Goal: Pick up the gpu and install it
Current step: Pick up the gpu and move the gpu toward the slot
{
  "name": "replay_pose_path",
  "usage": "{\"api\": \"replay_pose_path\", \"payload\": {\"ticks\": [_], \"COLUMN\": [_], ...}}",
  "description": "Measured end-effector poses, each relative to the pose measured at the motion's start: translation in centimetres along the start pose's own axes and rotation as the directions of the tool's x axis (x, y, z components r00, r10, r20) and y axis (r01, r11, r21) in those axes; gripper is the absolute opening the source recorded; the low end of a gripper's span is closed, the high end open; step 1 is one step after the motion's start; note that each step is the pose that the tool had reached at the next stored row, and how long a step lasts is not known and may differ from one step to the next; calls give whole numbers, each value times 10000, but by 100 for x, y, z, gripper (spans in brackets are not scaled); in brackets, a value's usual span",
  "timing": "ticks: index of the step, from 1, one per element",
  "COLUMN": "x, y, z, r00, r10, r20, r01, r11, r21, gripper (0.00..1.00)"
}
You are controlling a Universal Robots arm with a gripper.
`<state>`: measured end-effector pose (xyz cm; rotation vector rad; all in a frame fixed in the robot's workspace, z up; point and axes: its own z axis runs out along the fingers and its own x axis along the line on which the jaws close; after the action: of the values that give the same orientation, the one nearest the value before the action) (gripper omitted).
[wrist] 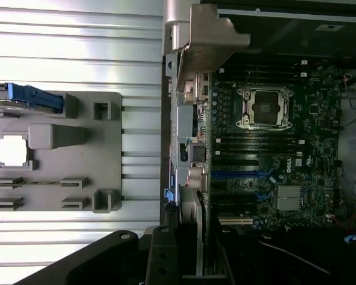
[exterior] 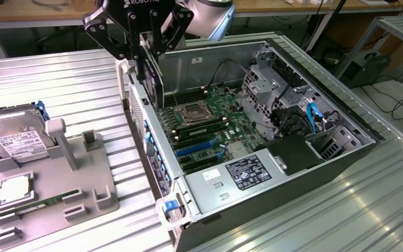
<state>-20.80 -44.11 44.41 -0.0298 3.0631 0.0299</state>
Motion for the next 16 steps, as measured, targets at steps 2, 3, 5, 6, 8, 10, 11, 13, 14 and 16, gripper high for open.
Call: {"api": "replay_pose_path", "payload": {"ticks": [2, 3, 5, 6, 8, 10, 11, 13, 14, 16], "x": [-22, -32, -46, -53, -68, -83, -91, -105, -113, -128], "y": [0, 0, -1, -1, -1, -2, -2, -2, -2, -3], "z": [2, 3, 4, 4, 6, 7, 7, 9, 9, 11], "r00": [10000, 10000, 10000, 10000, 10000, 10000, 10000, 10000, 10000, 10000], "r10": [0, 0, -1, 0, 0, -1, -1, 0, 0, -1], "r20": [3, 4, 6, 7, 9, 11, 12, 15, 16, 18], "r01": [0, 0, 1, 0, 0, 1, 1, 0, 0, 1], "r11": [10000, 10000, 10000, 10000, 10000, 10000, 10000, 10000, 10000, 10000], "r21": [-1, -1, -1, 0, 0, -1, 0, -1, -1, -1], "gripper": [28, 28, 28, 28, 28, 28, 28, 28, 28, 28]}}
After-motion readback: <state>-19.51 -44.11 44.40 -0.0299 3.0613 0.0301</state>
